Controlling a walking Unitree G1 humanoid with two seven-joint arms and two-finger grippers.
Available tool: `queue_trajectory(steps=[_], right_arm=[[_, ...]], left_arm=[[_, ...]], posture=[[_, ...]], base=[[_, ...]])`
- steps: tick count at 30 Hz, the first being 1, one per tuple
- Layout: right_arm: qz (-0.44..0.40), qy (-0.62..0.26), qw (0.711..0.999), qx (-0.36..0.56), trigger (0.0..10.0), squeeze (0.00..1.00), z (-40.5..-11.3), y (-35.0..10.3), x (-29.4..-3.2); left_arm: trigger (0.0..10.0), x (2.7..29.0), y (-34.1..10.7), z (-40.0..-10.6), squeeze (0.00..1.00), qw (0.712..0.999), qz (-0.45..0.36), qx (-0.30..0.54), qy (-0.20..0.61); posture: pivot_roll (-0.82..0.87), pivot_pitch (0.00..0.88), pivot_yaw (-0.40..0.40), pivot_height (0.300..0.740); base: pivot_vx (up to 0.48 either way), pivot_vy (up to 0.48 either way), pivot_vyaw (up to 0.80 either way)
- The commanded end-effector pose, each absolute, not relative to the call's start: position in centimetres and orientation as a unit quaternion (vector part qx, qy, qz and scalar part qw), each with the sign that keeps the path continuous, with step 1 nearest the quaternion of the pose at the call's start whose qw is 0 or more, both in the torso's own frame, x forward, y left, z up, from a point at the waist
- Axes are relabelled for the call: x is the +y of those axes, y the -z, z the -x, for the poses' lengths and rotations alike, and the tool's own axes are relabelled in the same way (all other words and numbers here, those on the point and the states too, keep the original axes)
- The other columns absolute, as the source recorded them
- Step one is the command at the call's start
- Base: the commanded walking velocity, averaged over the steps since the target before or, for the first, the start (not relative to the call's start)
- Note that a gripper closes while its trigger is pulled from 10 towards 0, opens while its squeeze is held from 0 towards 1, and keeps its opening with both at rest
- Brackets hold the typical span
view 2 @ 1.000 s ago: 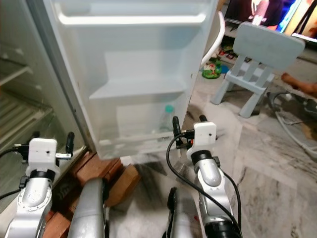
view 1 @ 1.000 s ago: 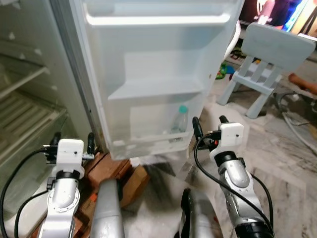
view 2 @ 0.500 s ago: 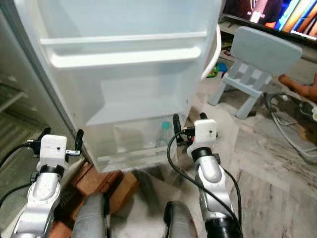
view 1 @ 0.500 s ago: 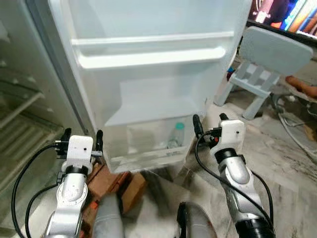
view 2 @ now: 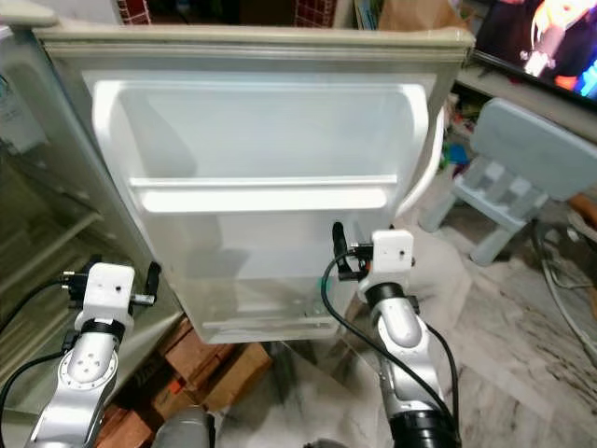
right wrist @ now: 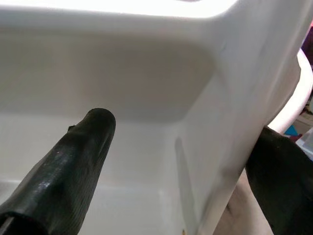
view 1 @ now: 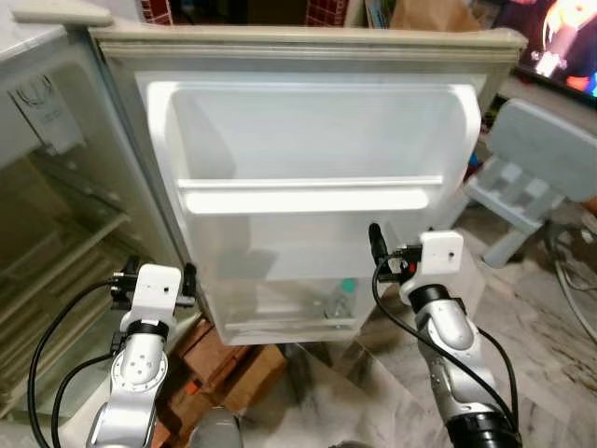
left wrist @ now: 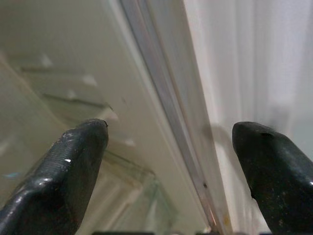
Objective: Restocking fridge
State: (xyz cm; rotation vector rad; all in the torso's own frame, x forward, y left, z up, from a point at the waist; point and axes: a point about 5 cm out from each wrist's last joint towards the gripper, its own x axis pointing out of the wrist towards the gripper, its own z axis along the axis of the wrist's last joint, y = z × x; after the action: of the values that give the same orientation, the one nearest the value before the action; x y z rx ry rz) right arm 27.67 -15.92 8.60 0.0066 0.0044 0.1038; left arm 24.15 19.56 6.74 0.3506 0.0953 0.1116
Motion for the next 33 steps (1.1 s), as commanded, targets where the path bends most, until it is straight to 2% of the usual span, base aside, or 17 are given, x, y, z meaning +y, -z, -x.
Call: queue_trajectory(steps=[1,13,33], right_arm=[[-0.009,-0.063,0.998,0.004,10.0,0.00,-27.7,-8.7,-15.7],[-0.012,-0.071,0.997,0.032,10.0,0.00,-27.0,-7.7,-15.7],[-0.029,-0.056,0.998,0.019,10.0,0.00,-27.4,-8.0,-15.4]], left_arm=[[10.0,19.3,-7.6,-24.5,0.00,0.983,-0.173,0.027,-0.056],[10.0,19.2,-7.4,-24.4,0.00,0.983,-0.173,0.034,-0.053],[10.0,19.5,-7.7,-24.9,0.00,0.981,-0.184,0.033,-0.046]], posture=[[0.13,0.000,-0.087,0.740],[0.13,0.000,-0.084,0.740],[0.13,0.000,-0.049,0.740]], base=[[0.000,0.000,0.00],[0.000,0.000,0.00],[-0.273,0.000,0.00]])
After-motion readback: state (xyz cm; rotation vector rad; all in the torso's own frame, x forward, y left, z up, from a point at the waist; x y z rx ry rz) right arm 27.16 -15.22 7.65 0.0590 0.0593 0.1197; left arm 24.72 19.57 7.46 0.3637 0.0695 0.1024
